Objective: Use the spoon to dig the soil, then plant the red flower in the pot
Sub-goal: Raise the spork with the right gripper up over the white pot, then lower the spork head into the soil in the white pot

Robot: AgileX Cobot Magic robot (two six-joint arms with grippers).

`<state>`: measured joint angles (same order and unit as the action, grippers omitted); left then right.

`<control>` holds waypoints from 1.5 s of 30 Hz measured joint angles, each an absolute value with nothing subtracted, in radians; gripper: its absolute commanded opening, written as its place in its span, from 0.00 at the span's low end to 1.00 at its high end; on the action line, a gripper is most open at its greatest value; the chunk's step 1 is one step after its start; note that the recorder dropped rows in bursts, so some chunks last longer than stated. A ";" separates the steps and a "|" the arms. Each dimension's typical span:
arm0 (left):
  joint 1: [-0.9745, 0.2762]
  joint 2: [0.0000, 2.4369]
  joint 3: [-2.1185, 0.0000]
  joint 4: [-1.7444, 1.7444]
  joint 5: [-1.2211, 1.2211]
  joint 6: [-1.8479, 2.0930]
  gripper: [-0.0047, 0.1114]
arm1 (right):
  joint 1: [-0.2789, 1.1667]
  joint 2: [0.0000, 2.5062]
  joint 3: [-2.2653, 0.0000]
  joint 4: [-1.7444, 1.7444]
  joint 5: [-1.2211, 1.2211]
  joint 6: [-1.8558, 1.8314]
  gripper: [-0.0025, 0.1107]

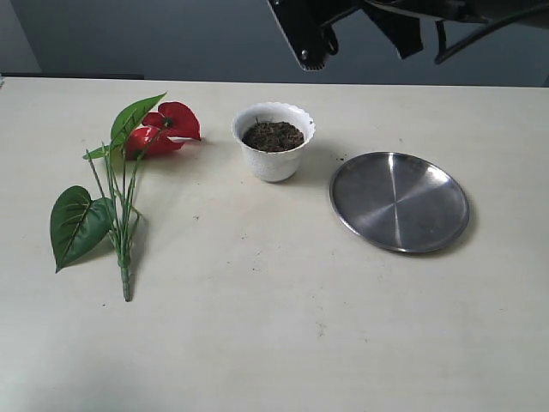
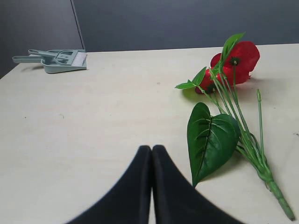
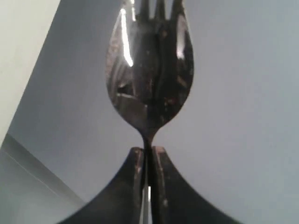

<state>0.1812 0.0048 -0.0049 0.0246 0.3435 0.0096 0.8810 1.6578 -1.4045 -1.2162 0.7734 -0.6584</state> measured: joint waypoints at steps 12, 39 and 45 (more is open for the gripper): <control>0.181 0.005 -0.005 0.025 0.343 0.010 0.04 | 0.881 1.669 -1.405 -1.264 0.818 -1.103 0.02; 0.181 0.005 -0.005 0.025 0.343 0.010 0.04 | 0.864 2.053 -1.405 -1.729 0.643 -0.986 0.02; 0.181 0.005 -0.005 0.025 0.343 0.010 0.04 | 0.827 2.093 -1.443 -1.729 0.589 -1.014 0.02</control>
